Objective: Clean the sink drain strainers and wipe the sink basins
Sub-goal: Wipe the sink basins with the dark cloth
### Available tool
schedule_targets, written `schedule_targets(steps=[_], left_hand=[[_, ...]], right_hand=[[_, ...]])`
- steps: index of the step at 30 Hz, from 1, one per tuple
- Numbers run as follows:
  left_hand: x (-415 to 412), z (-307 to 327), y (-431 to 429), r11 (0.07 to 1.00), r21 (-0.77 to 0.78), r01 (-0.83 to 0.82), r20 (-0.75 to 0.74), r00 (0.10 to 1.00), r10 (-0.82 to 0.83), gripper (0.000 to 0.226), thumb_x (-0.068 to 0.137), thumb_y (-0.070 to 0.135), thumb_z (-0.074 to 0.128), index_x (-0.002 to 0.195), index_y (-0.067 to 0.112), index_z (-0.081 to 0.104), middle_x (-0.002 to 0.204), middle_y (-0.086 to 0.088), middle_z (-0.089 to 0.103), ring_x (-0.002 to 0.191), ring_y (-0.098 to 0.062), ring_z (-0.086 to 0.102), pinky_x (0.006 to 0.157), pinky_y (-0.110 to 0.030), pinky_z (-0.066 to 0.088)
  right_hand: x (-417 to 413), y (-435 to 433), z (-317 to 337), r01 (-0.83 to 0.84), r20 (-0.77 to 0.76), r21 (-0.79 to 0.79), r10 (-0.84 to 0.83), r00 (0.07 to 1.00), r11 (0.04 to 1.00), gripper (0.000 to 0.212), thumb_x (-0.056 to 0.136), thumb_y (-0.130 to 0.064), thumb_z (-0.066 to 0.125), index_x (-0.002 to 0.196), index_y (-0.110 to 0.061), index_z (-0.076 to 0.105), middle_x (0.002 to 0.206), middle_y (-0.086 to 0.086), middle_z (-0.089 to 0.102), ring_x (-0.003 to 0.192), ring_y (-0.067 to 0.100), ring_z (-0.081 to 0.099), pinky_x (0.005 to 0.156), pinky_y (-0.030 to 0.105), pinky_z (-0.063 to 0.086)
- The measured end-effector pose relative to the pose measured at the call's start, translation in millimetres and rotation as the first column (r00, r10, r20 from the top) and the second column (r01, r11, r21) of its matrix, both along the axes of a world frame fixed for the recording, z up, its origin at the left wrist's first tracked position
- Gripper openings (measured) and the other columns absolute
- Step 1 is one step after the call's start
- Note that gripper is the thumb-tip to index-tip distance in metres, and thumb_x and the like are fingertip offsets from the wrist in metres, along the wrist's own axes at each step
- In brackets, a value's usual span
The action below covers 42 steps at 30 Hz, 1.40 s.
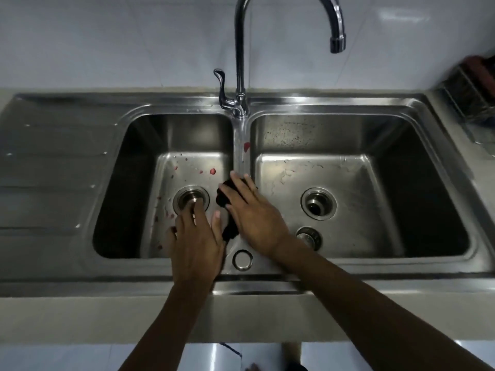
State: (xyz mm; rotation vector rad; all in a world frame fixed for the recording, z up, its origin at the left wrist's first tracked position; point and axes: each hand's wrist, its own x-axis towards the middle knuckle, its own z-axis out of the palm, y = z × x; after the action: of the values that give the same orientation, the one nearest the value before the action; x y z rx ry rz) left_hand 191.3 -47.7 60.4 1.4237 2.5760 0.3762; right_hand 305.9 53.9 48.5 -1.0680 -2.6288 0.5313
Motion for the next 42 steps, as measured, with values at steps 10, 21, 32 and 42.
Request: schedule_targets(steps=[10,21,32,42], left_hand=[[1.2,-1.4,4.8,1.000,-0.026,0.001,0.036,0.999,0.000,0.062,0.110,0.052,0.031,0.153,0.009,0.043,0.153,-0.019,0.050,0.138,-0.037,0.050,0.107,-0.055,0.044],[2.3,5.3,7.7,0.996,-0.004,-0.089,0.152,0.984,0.088,0.084,0.103,0.067,0.014,0.148,0.005,0.049,0.152,-0.021,0.048,0.140,-0.041,0.047,0.113,-0.065,0.040],[2.7,4.3,8.9,0.994,-0.049,-0.094,0.148,0.984,0.100,0.074,0.104,0.059,0.026,0.150,0.005,0.047,0.152,-0.020,0.048,0.140,-0.039,0.046,0.114,-0.062,0.038],[17.5,1.9,74.6,0.994,0.064,-0.092,0.327,0.943,0.066,0.076,0.103,0.069,0.021,0.158,0.018,0.034,0.158,-0.010,0.042,0.145,-0.026,0.040,0.118,-0.051,0.035]], right_hand=[[-81.3,148.4,0.1,0.304,-0.111,-0.221,-0.334,0.936,0.926,0.050,0.111,-0.030,0.030,0.159,-0.018,0.027,0.171,0.009,0.004,0.157,0.033,0.004,0.123,0.054,0.028],[-5.6,6.3,1.4,0.217,-0.119,-0.602,-0.355,0.927,0.768,0.068,0.107,-0.046,0.033,0.161,-0.027,-0.002,0.170,0.004,0.013,0.140,0.024,0.046,0.100,0.021,0.038],[-55.1,125.1,-12.6,0.273,-0.062,-0.910,-0.753,0.655,0.312,0.056,0.109,-0.050,0.023,0.147,-0.012,0.037,0.135,0.016,0.058,0.127,0.031,0.055,0.094,0.034,0.041],[5.1,123.8,-67.1,0.254,-0.040,-0.590,-0.342,0.939,0.767,0.042,0.108,-0.028,0.045,0.145,-0.010,0.047,0.132,0.016,0.063,0.122,0.032,0.059,0.094,0.029,0.044]])
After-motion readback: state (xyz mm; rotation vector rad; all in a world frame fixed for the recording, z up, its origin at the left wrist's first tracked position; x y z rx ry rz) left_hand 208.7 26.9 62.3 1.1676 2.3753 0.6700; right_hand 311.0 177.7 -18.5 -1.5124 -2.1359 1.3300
